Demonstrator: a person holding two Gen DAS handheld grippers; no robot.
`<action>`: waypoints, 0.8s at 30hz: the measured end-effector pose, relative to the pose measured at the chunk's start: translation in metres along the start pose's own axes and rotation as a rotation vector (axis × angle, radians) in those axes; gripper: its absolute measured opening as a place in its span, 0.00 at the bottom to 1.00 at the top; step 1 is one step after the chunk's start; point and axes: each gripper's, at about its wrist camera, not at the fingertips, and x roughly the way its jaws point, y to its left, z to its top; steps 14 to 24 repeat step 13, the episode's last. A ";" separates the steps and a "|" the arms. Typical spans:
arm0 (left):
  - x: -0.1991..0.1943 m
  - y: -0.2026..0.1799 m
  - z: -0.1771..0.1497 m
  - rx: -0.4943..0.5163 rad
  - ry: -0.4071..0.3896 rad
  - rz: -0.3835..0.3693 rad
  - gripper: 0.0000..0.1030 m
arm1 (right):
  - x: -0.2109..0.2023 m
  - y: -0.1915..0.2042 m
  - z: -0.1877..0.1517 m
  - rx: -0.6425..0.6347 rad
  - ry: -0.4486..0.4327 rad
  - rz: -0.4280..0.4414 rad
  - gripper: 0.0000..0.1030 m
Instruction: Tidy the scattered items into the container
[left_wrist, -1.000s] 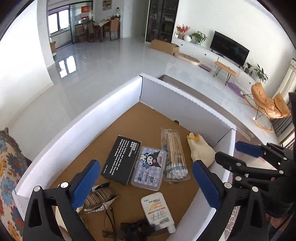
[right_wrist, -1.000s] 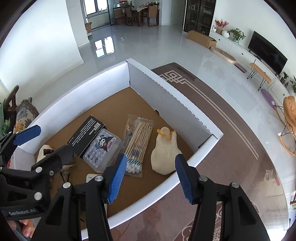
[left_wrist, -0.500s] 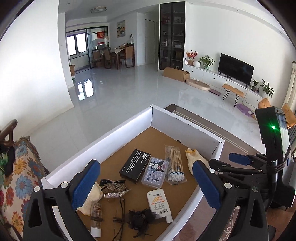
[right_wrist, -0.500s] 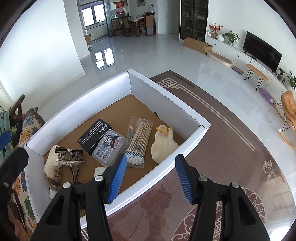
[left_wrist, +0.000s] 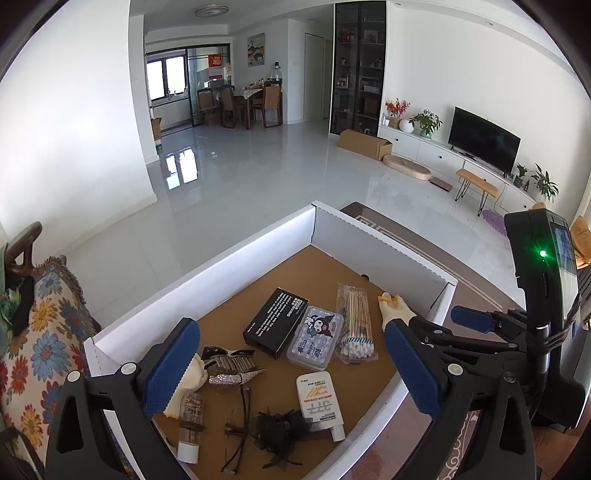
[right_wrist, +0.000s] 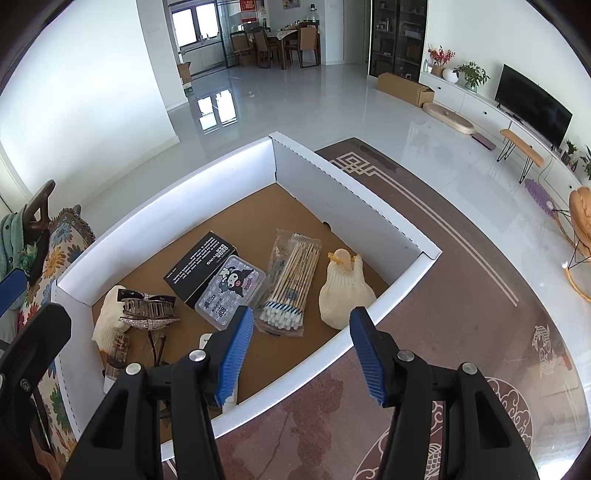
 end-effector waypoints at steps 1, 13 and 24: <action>0.001 0.000 0.000 -0.001 0.002 0.001 0.99 | 0.000 0.000 -0.001 0.000 0.001 0.000 0.54; -0.003 0.003 -0.004 -0.018 -0.052 -0.019 0.99 | 0.007 -0.002 -0.001 0.007 0.006 0.000 0.54; -0.003 0.003 -0.004 -0.018 -0.052 -0.019 0.99 | 0.007 -0.002 -0.001 0.007 0.006 0.000 0.54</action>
